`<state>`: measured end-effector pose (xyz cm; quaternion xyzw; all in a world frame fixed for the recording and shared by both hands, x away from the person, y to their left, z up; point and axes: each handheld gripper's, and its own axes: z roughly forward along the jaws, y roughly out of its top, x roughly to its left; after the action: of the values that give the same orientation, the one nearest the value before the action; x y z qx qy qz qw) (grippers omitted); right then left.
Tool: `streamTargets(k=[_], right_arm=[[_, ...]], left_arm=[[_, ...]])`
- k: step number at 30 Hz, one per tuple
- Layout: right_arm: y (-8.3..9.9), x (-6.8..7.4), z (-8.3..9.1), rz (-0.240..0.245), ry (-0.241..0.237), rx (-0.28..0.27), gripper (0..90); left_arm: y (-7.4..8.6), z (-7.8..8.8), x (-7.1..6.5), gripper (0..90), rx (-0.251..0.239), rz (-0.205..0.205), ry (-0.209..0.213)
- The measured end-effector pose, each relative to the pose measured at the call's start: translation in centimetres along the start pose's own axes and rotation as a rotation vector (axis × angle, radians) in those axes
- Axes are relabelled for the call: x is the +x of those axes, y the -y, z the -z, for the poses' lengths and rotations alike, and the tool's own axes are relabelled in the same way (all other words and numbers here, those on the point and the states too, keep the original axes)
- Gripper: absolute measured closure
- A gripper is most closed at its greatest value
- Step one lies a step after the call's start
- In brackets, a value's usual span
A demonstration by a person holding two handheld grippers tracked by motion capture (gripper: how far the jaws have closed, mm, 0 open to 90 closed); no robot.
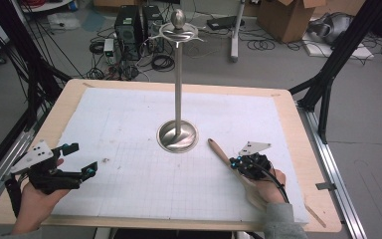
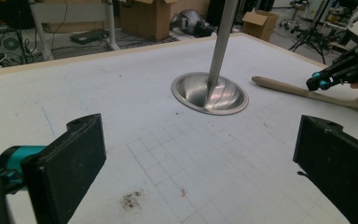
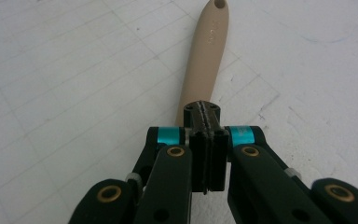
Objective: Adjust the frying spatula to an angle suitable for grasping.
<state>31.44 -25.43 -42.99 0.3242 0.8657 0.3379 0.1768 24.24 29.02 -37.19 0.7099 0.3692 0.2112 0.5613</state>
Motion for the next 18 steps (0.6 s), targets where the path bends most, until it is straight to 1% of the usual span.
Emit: streamTargets(k=[2, 4, 5, 8, 10, 11, 13, 14, 15, 16, 18], right_arm=[[-0.1, 0.1, 0.1, 0.009, 0.002, -0.011, 90.0], [-0.2, 0.2, 0.1, 0.007, 0.002, -0.015, 90.0], [-0.2, 0.1, 0.5, 0.003, 0.021, -0.021, 90.0], [-0.3, 0.0, 1.4, -0.024, 0.036, -0.06, 90.0], [-0.4, 0.0, 1.7, -0.032, 0.041, -0.067, 90.0], [-0.5, 0.0, 2.3, -0.038, 0.043, -0.092, 90.0], [-0.6, 0.0, 2.9, -0.064, 0.048, -0.118, 89.6], [-0.6, 0.0, 2.9, -0.064, 0.048, -0.118, 89.6], [-0.8, 0.1, 3.6, -0.081, 0.052, -0.15, 85.2], [-0.9, 0.1, 3.9, -0.094, 0.053, -0.17, 79.3], [-1.1, 0.0, 4.4, -0.116, 0.054, -0.195, 69.1]], left_arm=[[0.0, 0.0, 0.0, 2.8, -0.005, 0.0, 0.0], [-0.1, 0.1, 0.0, 2.8, -0.003, -0.001, -0.001], [-0.1, 0.1, 0.1, 2.8, -0.003, -0.002, 0.0], [-0.1, 0.1, 0.1, 2.8, -0.003, 0.0, 0.0], [-0.1, 0.1, 0.1, 2.7, -0.003, -0.001, 0.001], [-0.2, 0.1, 0.0, 2.8, -0.007, -0.001, 0.0], [-0.3, 0.2, 0.0, 2.8, -0.011, -0.004, 0.001], [-0.3, 0.2, 0.0, 2.8, -0.011, -0.004, 0.001], [-0.4, 0.3, 0.0, 2.8, -0.017, -0.004, 0.001], [-0.4, 0.3, 0.1, 2.8, -0.02, -0.005, 0.002], [-0.4, 0.4, 0.0, 2.8, -0.022, -0.002, 0.003]])
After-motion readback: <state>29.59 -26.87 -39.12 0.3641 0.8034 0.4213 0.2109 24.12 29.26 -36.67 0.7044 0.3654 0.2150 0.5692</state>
